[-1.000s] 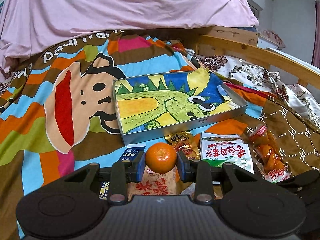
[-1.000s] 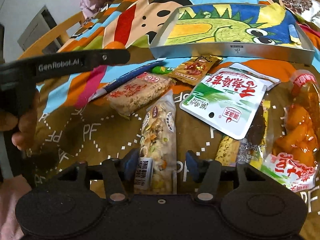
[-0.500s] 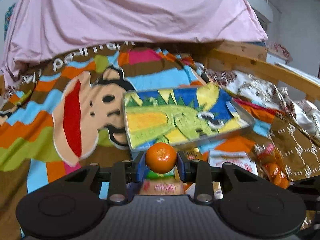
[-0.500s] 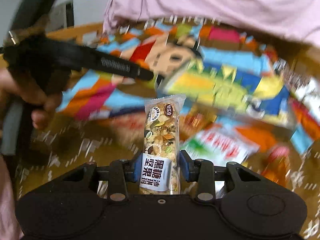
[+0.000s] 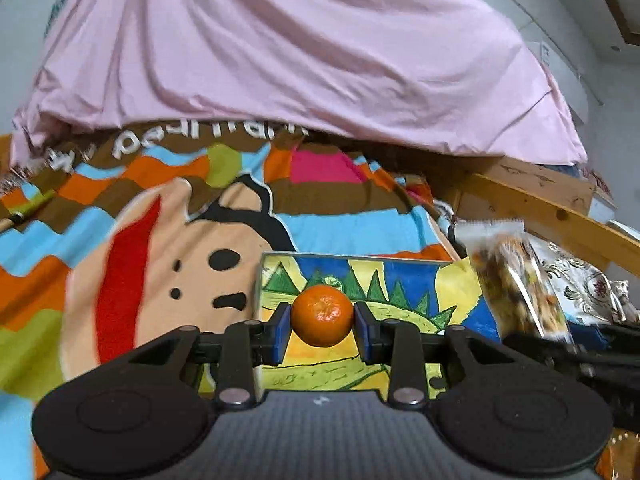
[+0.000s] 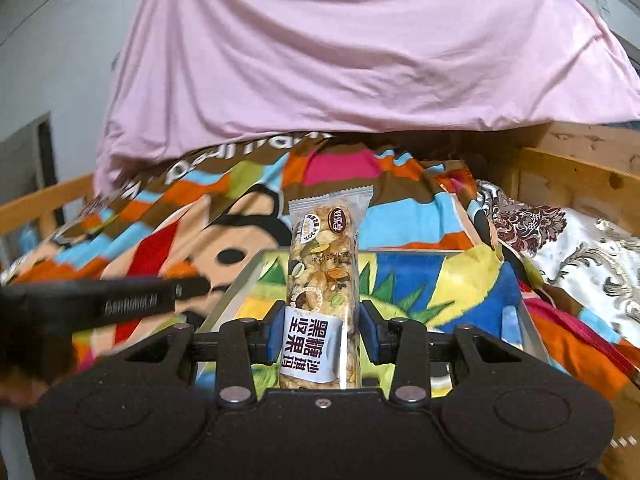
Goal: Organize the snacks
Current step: 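Carry the orange into the metal tray with the left tool while the right tool drops the nut bar there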
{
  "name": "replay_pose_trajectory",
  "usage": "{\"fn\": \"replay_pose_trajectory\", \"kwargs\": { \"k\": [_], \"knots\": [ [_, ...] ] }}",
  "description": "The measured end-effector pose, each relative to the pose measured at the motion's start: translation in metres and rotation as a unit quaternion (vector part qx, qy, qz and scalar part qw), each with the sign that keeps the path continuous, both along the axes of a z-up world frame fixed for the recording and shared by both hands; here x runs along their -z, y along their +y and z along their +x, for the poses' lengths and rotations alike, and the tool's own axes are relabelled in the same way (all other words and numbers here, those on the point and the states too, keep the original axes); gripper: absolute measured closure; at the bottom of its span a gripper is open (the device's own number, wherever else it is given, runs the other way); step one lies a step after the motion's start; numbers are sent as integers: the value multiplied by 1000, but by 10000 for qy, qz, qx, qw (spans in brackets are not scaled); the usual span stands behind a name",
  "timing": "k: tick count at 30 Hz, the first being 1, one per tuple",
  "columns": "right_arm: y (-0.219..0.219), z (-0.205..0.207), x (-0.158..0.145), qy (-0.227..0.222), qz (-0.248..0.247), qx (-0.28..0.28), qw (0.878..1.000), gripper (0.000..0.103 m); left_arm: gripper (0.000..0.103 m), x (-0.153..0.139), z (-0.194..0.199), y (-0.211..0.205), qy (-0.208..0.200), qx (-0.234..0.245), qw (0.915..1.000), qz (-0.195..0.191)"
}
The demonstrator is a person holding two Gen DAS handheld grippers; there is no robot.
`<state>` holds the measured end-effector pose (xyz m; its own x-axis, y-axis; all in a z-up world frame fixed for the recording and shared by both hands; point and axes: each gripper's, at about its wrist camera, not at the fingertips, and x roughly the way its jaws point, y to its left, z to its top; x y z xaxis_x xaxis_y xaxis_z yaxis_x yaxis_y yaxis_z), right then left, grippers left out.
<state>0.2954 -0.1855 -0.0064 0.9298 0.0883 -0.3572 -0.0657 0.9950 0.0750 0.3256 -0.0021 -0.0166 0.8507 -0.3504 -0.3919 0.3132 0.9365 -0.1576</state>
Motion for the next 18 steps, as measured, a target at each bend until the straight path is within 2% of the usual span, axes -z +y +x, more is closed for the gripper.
{"fn": "replay_pose_trajectory", "kwargs": {
  "k": [8, 18],
  "knots": [
    [-8, 59, 28, 295, 336, 260, 9987, 62, 67, 37, 49, -12, 587, -18, 9982, 122],
    [-15, 81, 67, 1089, 518, 535, 9913, 62, 67, 67, 65, -27, 948, 81, 9948, 363]
  ]
}}
